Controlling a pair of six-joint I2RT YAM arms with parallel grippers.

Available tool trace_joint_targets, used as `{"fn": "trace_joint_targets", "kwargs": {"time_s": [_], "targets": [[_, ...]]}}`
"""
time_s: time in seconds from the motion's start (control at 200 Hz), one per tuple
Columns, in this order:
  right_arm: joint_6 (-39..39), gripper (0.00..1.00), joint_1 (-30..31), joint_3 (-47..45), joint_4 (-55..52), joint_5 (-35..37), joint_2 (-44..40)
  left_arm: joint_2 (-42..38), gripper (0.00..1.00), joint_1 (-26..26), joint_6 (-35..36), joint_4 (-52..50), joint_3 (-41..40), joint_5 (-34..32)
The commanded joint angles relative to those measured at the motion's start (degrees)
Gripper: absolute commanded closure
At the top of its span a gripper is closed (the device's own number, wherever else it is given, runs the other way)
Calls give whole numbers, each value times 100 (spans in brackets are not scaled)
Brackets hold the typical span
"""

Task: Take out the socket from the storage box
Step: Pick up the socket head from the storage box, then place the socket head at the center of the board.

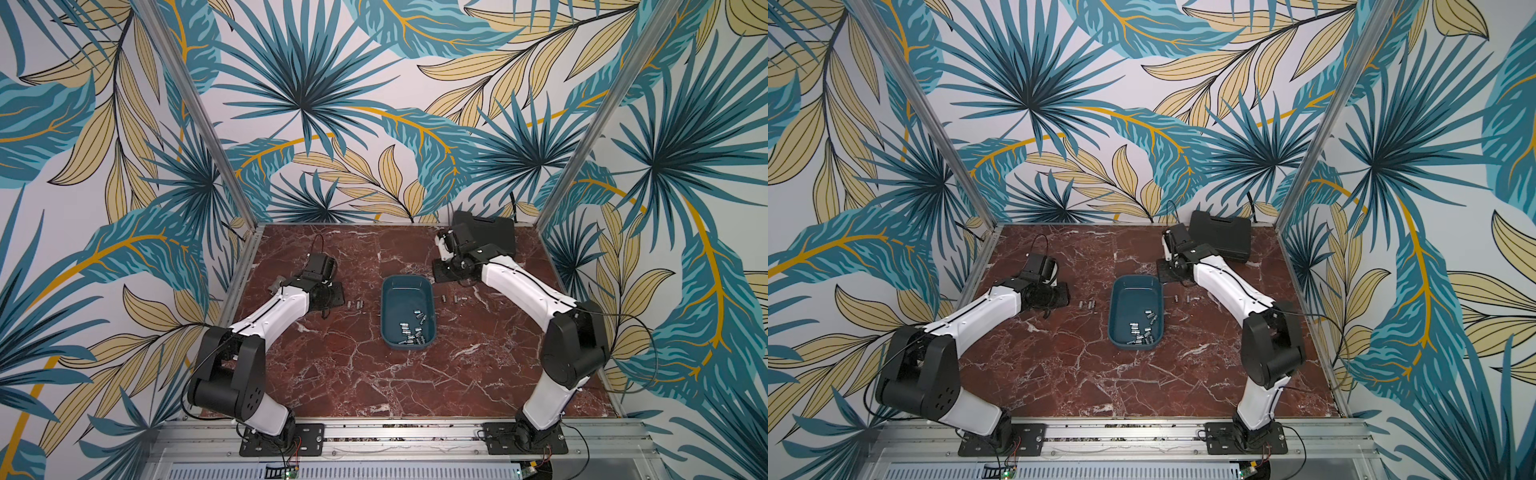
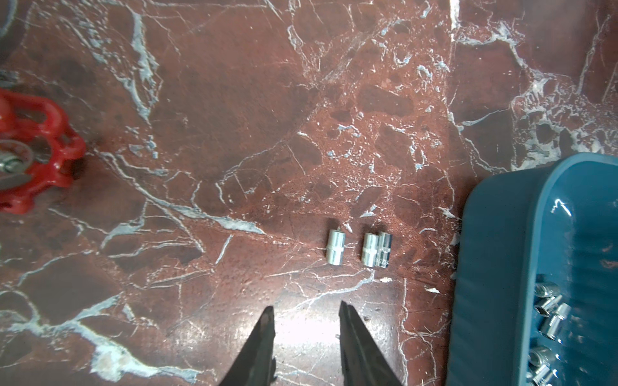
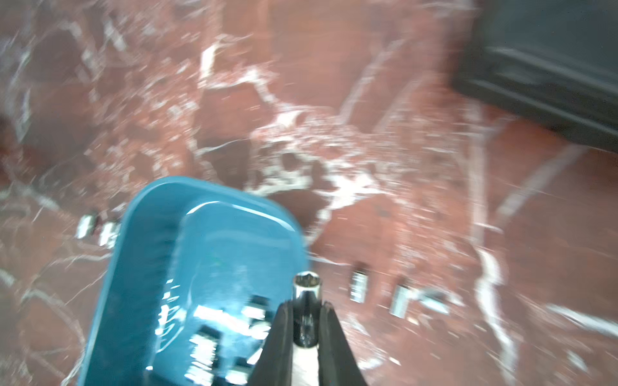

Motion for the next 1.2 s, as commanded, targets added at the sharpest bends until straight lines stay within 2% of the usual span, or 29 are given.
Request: {"fn": "trace_joint_targets", "kwargs": {"time_s": [0.0, 0.115, 0.341, 0.571, 1.192], "targets": [[93, 88, -294, -641, -171, 91, 22, -180, 64, -29, 90, 19, 205, 88], [174, 88, -588, -1040, -134, 104, 48, -158, 64, -83, 96, 26, 244, 97], [283, 88, -682, -1426, 26, 144, 368, -104, 64, -177, 84, 18, 289, 97], [434, 87, -741, -1532, 69, 286, 575, -51, 64, -269, 84, 25, 298, 95], [470, 81, -816, -1492, -5, 113, 861, 33, 64, -385, 66, 43, 297, 79]]}}
